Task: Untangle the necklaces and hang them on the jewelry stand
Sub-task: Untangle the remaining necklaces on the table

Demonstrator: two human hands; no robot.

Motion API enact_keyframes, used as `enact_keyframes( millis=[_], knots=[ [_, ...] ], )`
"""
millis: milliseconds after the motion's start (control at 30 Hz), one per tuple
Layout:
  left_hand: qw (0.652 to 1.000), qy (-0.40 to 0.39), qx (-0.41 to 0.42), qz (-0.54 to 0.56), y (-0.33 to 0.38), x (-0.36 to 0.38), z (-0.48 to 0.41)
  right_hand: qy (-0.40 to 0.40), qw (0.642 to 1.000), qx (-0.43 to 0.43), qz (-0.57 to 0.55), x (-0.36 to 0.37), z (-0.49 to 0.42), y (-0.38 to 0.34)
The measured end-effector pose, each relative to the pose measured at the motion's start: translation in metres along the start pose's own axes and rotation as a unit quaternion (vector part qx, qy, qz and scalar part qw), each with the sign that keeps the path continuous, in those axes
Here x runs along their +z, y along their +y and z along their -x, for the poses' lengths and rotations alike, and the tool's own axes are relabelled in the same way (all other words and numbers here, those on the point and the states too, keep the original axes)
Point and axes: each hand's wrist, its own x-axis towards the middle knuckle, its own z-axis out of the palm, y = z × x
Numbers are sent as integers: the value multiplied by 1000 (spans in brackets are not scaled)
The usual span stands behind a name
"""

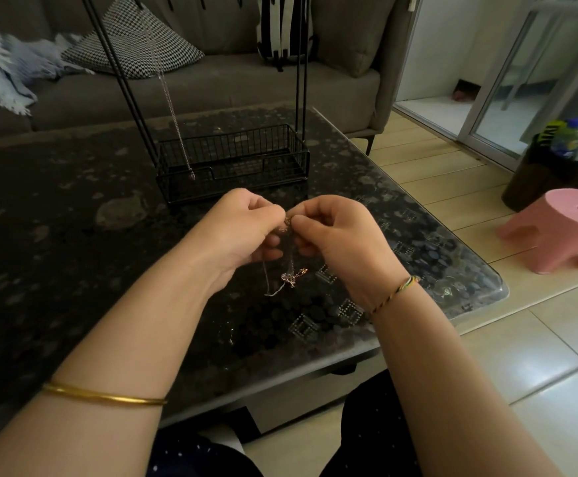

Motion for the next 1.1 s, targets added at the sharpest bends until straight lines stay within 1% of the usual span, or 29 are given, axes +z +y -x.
enact_keyframes(
  millis=[100, 167, 333, 500, 633, 733, 800, 867, 967, 1033, 1100],
  knots=[
    [995, -16, -41, 92, 4, -2, 3, -12, 1000, 13, -24, 0, -1, 0],
    [988, -27, -68, 135, 5, -4, 4, -22, 999, 18, -39, -1, -1, -1],
    [972, -64, -115, 194, 4, -7, 3, -29, 998, 19, -52, 1, -1, -2],
    [979, -103, -83, 156, 4, -8, 2, 17, 999, -5, -37, 0, -2, 1],
    [998, -63, -4, 22, -1, -8, 0, 26, 999, -28, -23, 1, -1, 0],
    [996, -30, 55, -56, -6, -6, -2, 30, 999, -40, 13, 3, 0, -1],
    [993, -14, 84, -86, -7, -6, -2, 25, 999, -31, -14, 4, 0, -2],
    [991, 3, 104, -85, -6, -6, -3, 19, 997, -6, -76, 4, 0, -4],
    [994, 19, 98, -33, -4, -5, -4, -14, 989, 42, -141, 5, -1, -5],
    [997, 27, 77, 13, -2, -6, -5, -29, 986, 70, -148, 4, -2, -5],
    [997, 26, 50, 60, 0, -7, -5, -26, 986, 83, -141, 3, -3, -6]
  ],
)
